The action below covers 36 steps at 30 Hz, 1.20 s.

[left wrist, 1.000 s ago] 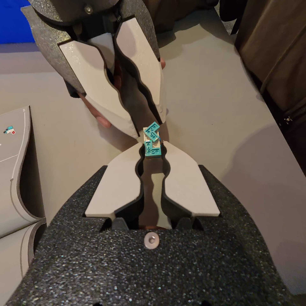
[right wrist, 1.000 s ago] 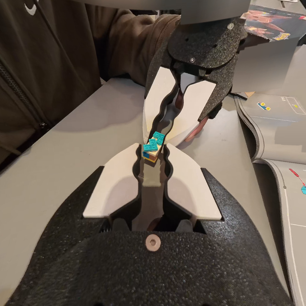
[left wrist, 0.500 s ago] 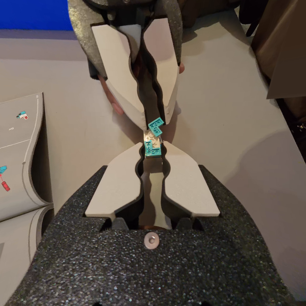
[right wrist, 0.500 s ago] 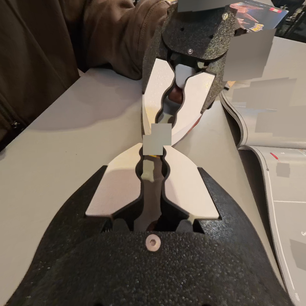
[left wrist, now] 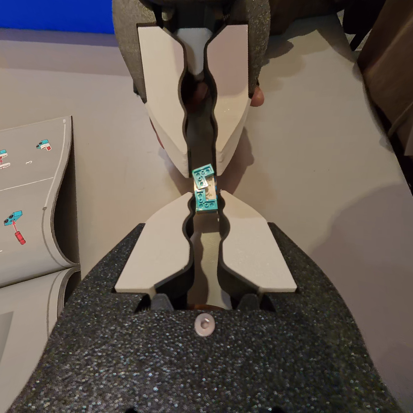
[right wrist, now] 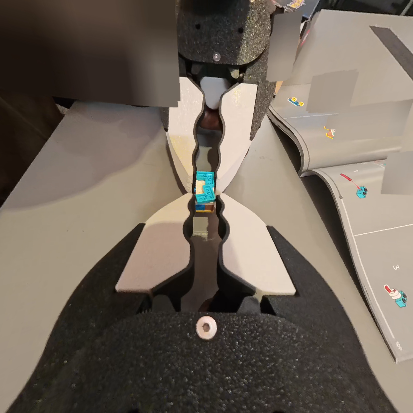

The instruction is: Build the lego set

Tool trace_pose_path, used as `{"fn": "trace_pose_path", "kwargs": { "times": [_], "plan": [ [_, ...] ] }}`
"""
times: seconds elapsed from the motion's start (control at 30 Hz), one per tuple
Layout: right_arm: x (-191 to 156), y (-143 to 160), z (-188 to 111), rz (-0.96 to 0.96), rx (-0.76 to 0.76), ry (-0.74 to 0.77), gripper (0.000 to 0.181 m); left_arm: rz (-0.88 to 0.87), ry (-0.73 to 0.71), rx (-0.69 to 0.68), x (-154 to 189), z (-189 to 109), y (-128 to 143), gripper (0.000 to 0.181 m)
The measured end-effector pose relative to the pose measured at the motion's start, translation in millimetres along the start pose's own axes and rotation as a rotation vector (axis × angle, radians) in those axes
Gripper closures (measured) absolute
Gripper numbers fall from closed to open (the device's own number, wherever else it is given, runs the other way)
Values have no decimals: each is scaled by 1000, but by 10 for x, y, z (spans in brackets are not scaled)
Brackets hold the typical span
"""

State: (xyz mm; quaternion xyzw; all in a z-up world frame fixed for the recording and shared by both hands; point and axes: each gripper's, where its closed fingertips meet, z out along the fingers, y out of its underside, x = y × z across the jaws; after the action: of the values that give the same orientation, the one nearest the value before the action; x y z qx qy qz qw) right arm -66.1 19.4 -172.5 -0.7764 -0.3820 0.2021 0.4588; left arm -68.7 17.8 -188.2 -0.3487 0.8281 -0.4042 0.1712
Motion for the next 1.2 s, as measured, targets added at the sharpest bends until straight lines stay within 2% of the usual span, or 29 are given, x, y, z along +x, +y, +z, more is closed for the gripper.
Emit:
{"fn": "trace_pose_path", "kwargs": {
  "times": [0.43, 0.7, 1.2],
  "plan": [
    [-11, -22, -14, 4, 20, 14, 153, -3, -2, 2, -7, -5, 3, 163],
    [-25, -51, -25, 0, 48, -5, 157, 1, 1, 2, 3, -2, -2, 163],
    [20, -64, 28, 28, 27, 83, 164, -2, -11, 6, -20, -13, -7, 163]
  ]
}}
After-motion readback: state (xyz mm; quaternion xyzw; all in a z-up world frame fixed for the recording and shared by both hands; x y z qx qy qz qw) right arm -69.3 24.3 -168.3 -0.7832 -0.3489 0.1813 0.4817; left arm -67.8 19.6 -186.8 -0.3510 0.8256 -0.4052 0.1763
